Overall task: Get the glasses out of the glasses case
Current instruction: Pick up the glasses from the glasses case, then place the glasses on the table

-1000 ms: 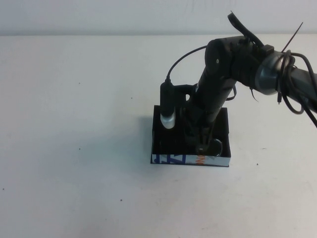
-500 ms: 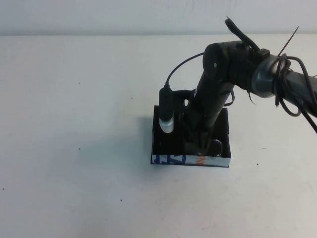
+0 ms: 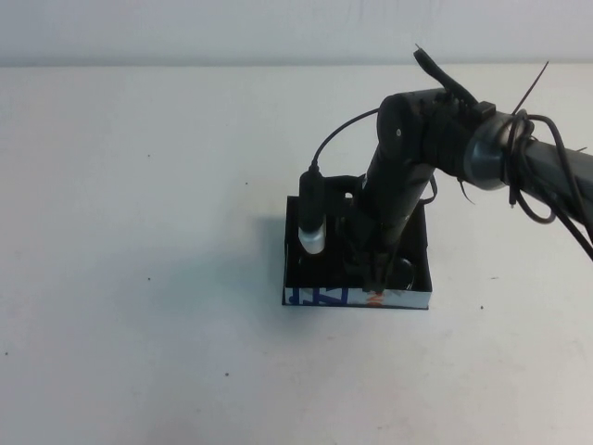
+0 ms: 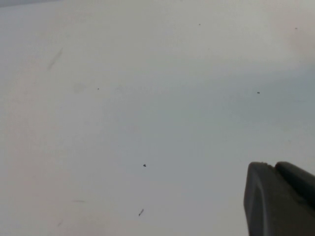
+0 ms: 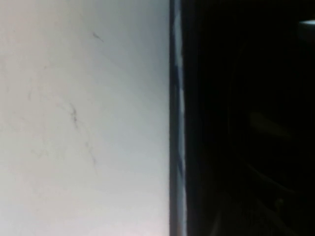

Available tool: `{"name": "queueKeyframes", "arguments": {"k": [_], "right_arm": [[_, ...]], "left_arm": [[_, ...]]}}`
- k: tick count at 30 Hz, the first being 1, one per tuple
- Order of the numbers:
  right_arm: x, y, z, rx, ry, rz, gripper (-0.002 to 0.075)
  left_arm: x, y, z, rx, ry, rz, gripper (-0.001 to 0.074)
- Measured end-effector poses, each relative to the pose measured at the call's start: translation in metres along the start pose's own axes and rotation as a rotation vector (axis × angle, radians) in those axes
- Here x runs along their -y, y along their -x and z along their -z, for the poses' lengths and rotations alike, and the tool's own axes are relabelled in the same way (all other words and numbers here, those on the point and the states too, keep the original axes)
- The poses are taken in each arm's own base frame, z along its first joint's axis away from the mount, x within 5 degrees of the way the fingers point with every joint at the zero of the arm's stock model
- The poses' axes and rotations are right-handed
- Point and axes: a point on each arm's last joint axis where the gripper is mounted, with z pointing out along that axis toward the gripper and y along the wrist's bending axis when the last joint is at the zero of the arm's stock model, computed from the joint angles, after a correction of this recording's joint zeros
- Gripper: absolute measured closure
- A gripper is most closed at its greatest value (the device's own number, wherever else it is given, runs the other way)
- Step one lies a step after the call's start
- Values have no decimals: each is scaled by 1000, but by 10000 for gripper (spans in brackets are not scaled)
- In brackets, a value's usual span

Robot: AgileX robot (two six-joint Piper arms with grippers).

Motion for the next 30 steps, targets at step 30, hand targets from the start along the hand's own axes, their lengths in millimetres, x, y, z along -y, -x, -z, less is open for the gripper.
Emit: {"name": "queueKeyframes", "arguments": {"k": [30], "right_arm": [[-104, -135, 159, 151, -194, -1289, 662]], "left_arm": [[0, 0, 0, 0, 0, 0, 739]]}}
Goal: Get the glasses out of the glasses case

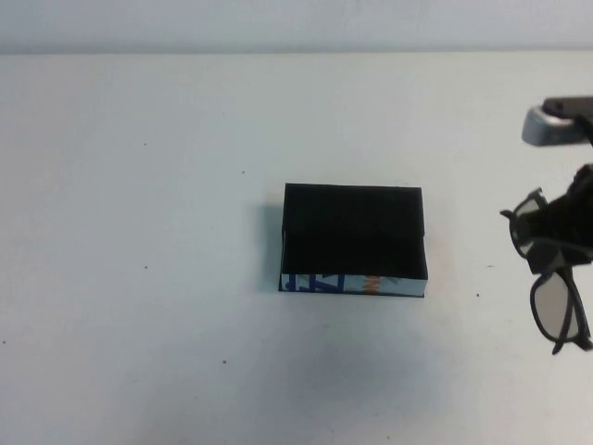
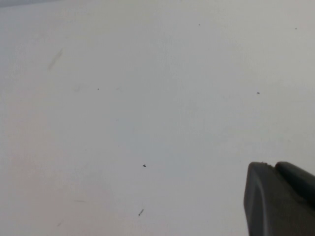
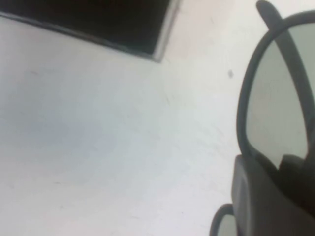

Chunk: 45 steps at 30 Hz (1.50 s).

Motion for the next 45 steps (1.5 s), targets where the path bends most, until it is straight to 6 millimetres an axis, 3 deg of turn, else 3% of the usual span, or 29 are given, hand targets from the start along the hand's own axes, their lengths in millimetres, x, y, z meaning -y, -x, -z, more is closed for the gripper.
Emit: {"name": "queueKeyframes", "arguments": {"k": [3, 6, 18, 21, 25, 29, 35, 38, 40, 45], "right_arm": [[13, -19, -28, -30, -20, -63, 662], [23, -26, -53, -22, -42, -95, 662], [38, -17, -115, -43, -72, -131, 655], [39, -16, -119, -37, -74, -132, 592], [39, -15, -118, -24, -75, -132, 433], [34, -12, -90, 63, -68, -117, 382], [17, -20, 6, 363, -51, -60, 374], [8, -40, 55, 519, -49, -21, 391], [5, -57, 78, 600, -44, -8, 415], [3, -107, 94, 667, -40, 9, 503]], "left_arm": [[0, 0, 0, 0, 0, 0, 739], [0, 0, 0, 0, 0, 0, 739], [0, 0, 0, 0, 0, 0, 739], [0, 0, 0, 0, 0, 0, 739], [0, 0, 0, 0, 0, 0, 739], [0, 0, 0, 0, 0, 0, 739], [0, 0, 0, 0, 0, 0, 739], [0, 0, 0, 0, 0, 0, 739], [0, 0, 0, 0, 0, 0, 739], [0, 0, 0, 0, 0, 0, 739]]}}
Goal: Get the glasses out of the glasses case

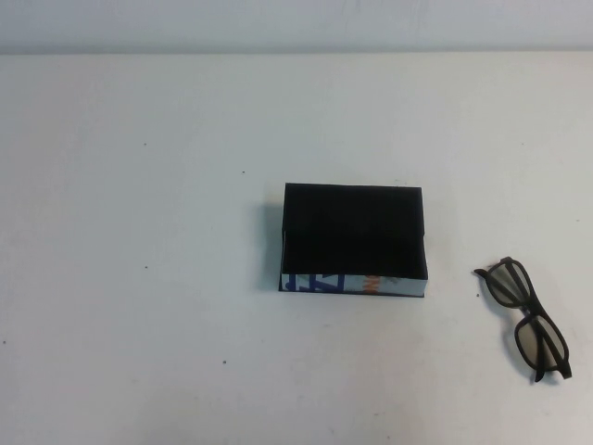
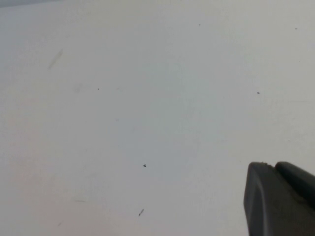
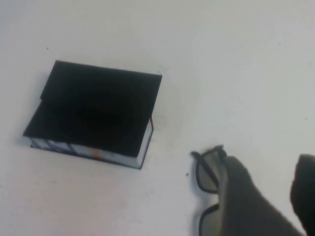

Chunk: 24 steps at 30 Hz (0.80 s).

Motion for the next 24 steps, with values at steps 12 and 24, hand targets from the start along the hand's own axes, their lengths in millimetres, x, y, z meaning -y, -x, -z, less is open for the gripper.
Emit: {"name": "queueKeyframes", "arguments": {"k": [12, 24], "right_arm": [[15, -108, 31, 401, -30, 61, 719], [27, -172, 2, 416, -55, 43, 742]], "left_arm": [[0, 0, 0, 0, 0, 0, 739], [0, 0, 0, 0, 0, 0, 739]]}}
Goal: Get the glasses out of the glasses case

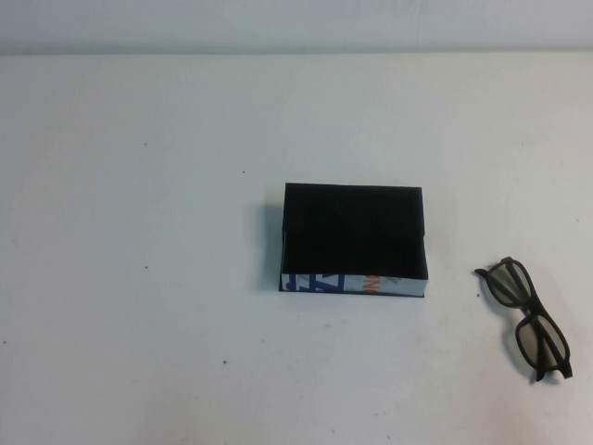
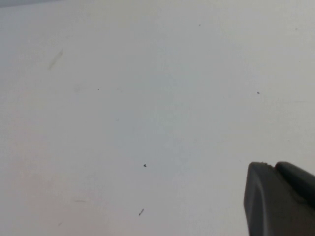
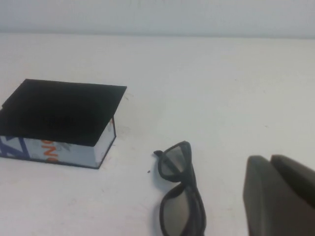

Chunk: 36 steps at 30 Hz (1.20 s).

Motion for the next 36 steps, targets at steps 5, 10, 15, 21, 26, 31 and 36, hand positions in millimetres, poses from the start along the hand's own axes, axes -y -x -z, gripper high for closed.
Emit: {"name": "queueKeyframes", "arguments": {"k": [5, 10, 15, 21, 26, 31, 36], "right_arm": [[6, -14, 4, 57, -76, -50, 742], [9, -18, 5, 43, -131, -42, 742], [9, -20, 5, 16, -131, -39, 742], [7, -28, 4, -69, -108, -45, 742], [7, -29, 4, -79, -99, -46, 742], [7, -29, 5, -81, -99, -46, 742], [7, -29, 5, -81, -98, -48, 742]], "left_arm": [[0, 0, 0, 0, 0, 0, 739], [0, 0, 0, 0, 0, 0, 740], [0, 0, 0, 0, 0, 0, 739], [0, 0, 0, 0, 0, 0, 740], [0, 0, 0, 0, 0, 0, 739], [0, 0, 0, 0, 0, 0, 739], [0, 0, 0, 0, 0, 0, 739]]}}
